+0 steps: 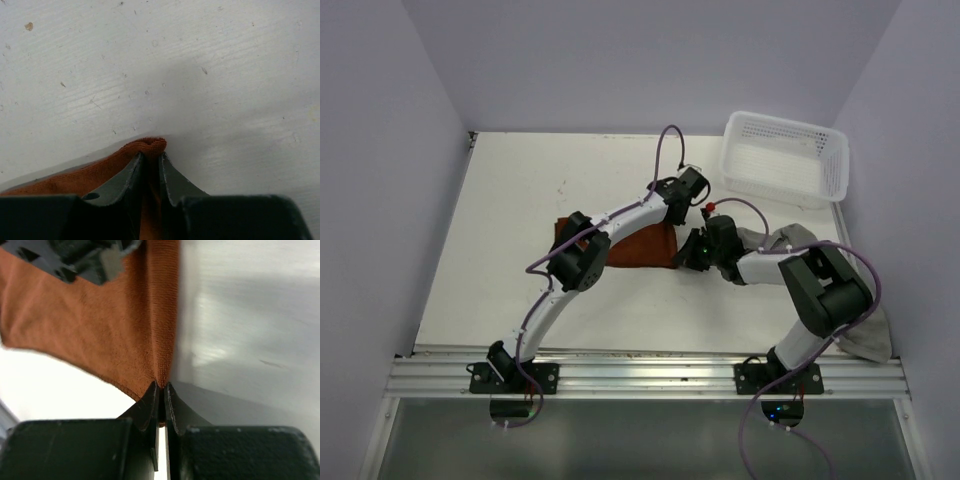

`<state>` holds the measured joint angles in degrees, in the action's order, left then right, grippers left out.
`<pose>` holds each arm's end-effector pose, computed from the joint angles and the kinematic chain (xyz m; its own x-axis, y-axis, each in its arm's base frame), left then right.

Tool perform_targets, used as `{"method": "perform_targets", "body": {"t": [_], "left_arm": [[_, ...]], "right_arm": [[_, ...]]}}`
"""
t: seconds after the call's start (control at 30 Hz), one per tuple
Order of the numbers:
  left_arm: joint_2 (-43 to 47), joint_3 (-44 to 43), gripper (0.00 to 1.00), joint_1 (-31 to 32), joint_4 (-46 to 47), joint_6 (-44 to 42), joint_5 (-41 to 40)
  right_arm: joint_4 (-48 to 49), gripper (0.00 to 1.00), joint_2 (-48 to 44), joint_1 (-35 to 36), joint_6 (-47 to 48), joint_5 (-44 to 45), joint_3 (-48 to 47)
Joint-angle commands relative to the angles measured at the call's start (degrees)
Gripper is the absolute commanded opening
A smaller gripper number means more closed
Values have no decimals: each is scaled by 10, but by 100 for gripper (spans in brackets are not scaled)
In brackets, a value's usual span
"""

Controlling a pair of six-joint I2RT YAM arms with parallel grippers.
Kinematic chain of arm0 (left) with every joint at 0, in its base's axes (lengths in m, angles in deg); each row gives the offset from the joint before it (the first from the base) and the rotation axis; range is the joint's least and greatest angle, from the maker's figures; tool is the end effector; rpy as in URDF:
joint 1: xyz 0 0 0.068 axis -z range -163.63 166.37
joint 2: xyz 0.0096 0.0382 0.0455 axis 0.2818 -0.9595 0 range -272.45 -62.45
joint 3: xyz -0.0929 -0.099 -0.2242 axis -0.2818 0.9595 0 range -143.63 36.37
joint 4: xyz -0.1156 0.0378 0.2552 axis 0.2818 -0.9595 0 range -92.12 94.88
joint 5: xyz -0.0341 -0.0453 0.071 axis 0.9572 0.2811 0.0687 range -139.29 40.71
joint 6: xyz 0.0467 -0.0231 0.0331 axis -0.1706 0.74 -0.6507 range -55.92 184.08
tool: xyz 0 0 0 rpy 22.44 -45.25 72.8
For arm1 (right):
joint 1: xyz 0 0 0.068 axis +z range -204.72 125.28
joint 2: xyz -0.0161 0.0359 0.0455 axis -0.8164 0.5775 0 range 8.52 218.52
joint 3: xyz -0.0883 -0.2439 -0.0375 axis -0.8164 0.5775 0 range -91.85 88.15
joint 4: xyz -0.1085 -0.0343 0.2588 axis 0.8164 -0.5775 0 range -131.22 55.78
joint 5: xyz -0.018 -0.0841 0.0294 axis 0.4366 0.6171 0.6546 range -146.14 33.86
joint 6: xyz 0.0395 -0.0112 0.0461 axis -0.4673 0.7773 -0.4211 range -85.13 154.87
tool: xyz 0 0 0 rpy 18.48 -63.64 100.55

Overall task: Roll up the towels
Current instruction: Roll the towel

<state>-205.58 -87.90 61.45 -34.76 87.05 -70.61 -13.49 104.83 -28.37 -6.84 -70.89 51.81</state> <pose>0.4048 -0.3818 0.1354 -0.7594 0.2467 -0.6020 0.2489 0.9651 0.0815 0.2867 0.1552 0.0879 -0.8263 0.3087 -0.4711 -0.0753 0.7683 0.6356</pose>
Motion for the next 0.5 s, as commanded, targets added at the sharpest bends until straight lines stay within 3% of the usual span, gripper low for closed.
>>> {"method": "perform_targets", "body": {"t": [0.0,0.47], "left_arm": [[19,18,20,2,13,7,22],[97,83,20,1,85,96,121]], "right_arm": [[-149,0,-50,5,55,64,18],[-317,0,-188,17,138,134,19]]}}
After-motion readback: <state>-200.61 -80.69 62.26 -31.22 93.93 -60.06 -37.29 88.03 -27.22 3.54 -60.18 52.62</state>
